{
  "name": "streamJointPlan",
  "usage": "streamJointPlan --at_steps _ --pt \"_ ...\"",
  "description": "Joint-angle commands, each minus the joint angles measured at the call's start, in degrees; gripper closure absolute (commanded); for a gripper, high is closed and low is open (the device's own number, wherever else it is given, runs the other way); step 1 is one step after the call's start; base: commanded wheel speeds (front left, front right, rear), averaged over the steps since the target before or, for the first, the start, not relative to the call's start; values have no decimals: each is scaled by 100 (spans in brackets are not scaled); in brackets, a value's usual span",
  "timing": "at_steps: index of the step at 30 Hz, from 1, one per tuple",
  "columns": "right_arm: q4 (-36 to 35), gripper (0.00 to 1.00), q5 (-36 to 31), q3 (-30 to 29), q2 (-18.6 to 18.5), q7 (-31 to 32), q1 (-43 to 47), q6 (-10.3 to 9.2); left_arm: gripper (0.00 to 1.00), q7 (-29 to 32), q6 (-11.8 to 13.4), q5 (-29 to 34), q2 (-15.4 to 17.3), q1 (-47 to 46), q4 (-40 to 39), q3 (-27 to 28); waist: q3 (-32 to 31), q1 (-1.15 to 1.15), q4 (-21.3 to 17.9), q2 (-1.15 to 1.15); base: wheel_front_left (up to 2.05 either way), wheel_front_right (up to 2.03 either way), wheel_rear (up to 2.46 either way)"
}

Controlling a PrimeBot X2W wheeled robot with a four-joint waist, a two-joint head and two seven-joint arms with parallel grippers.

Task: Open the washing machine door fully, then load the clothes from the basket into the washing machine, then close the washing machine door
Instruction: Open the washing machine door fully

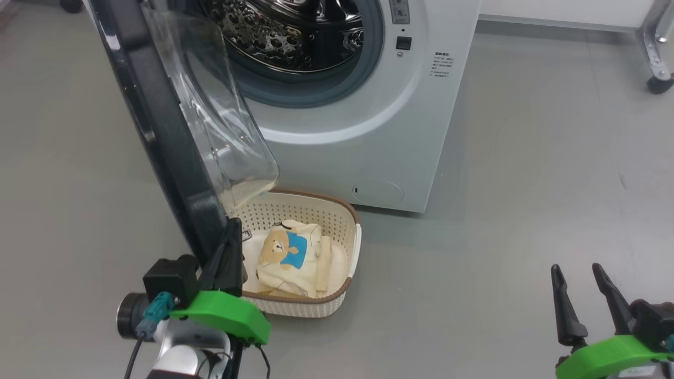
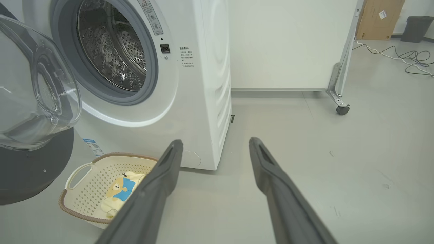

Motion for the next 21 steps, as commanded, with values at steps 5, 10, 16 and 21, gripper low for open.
streamJointPlan --at_steps 5,10,16,21 --pt "-206 0 -27 105 -87 39 -111 1 100 -57 105 77 136 -133 -166 229 13 0 225 0 0 0 0" --pt "-175 0 11 132 -87 51 -129 1 100 -116 169 60 194 -102 -158 302 2 0 331 0 0 0 0" --pt "-191 0 24 125 -87 53 -142 1 100 -196 288 40 267 -100 -103 452 40 0 363 0 0 0 0" --pt "-186 0 13 77 -87 47 -154 1 100 -260 375 19 303 -97 -118 550 111 0 465 0 0 0 0"
